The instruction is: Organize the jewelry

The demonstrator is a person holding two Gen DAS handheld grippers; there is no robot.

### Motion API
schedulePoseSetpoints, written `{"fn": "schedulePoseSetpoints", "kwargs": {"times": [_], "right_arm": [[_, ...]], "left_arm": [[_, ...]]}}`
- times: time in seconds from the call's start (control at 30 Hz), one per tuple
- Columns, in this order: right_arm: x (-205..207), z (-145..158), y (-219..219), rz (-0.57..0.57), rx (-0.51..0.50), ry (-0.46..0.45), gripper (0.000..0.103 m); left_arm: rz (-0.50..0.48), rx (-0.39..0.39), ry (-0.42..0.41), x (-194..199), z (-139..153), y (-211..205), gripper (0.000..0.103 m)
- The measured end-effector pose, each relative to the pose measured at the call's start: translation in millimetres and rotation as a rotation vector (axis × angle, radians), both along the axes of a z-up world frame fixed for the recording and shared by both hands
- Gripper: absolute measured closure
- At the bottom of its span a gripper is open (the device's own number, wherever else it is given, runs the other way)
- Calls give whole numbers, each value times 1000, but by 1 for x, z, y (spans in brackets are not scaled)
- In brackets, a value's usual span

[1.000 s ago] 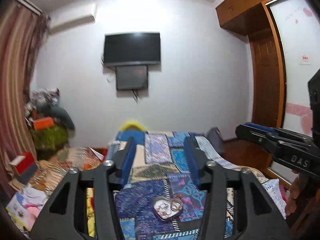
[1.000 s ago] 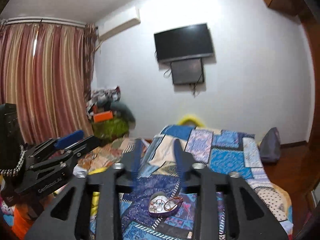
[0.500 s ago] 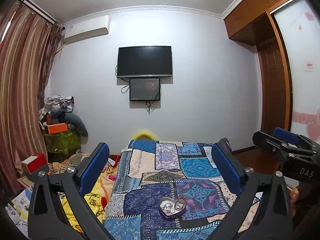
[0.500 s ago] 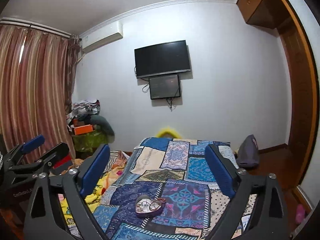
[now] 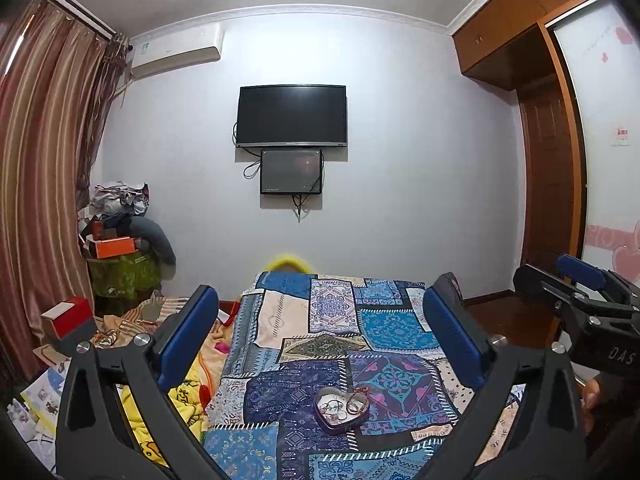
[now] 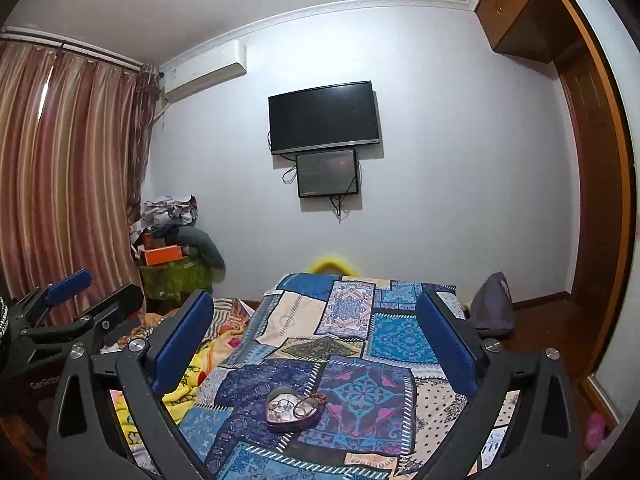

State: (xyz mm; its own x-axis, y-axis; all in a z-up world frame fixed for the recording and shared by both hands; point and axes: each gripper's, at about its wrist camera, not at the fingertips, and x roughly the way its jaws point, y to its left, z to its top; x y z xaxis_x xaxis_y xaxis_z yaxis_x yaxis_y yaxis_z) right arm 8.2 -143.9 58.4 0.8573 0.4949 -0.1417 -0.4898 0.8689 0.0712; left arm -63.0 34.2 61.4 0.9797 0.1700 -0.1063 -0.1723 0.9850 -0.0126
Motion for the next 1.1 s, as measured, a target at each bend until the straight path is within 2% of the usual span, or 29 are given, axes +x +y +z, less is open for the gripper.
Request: {"fn": "schedulePoseSetpoints", "kwargs": {"times": [1.1], "right_arm": [[-1,0,1,4,-20,46,3]], "left_arm": [[1,-17,43,16,-9,3,0]]}}
